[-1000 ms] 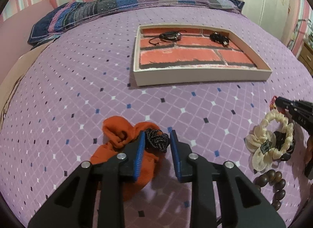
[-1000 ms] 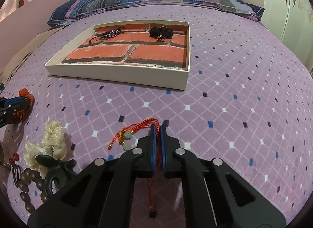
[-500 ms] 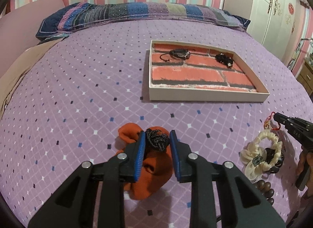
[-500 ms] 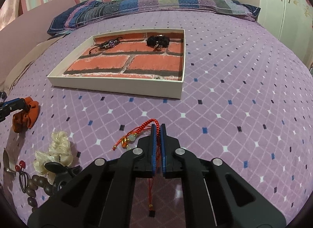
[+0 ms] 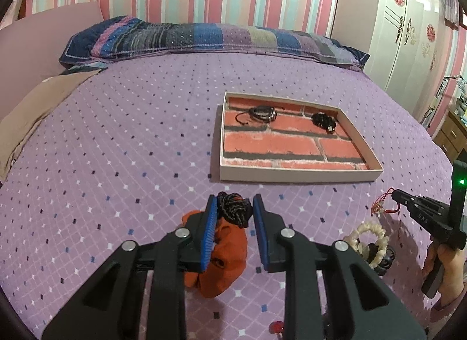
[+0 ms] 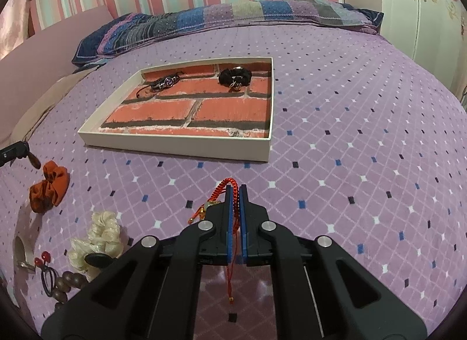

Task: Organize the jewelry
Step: 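Carry the pendant in the left tool while the right tool carries the red bracelet into the tray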

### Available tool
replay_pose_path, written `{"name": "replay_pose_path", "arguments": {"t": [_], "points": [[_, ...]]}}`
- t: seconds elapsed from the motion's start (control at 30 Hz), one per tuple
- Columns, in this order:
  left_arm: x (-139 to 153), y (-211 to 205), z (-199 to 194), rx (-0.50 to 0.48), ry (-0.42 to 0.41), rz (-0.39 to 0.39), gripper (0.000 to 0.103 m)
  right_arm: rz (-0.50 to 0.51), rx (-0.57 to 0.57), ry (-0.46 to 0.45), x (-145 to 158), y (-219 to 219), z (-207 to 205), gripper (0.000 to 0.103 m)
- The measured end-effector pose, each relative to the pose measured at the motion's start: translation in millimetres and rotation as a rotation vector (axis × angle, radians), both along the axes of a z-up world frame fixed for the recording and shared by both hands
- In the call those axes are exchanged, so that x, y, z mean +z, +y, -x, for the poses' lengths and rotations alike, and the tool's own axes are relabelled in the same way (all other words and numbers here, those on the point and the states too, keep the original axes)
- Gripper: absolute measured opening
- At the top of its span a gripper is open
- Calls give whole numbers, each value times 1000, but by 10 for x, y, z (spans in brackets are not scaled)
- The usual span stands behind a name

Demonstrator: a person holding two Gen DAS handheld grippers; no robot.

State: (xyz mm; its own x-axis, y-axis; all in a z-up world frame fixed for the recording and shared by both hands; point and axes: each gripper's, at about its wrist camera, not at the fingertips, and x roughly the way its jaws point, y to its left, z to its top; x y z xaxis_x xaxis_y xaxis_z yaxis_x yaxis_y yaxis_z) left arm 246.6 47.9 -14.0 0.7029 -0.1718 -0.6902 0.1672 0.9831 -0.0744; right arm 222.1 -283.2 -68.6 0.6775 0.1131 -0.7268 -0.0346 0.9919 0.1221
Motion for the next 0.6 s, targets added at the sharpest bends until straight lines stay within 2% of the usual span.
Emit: {"name": "replay_pose_path", "arguments": {"t": [0.3,0.6], "points": [[268,-142,-214,17,-41,-20,26,0,-3,-27,185,32,-129,5],[440,-355,-787,26,-59,-22,26,3,-7,-105,617,98,-660,5]]}}
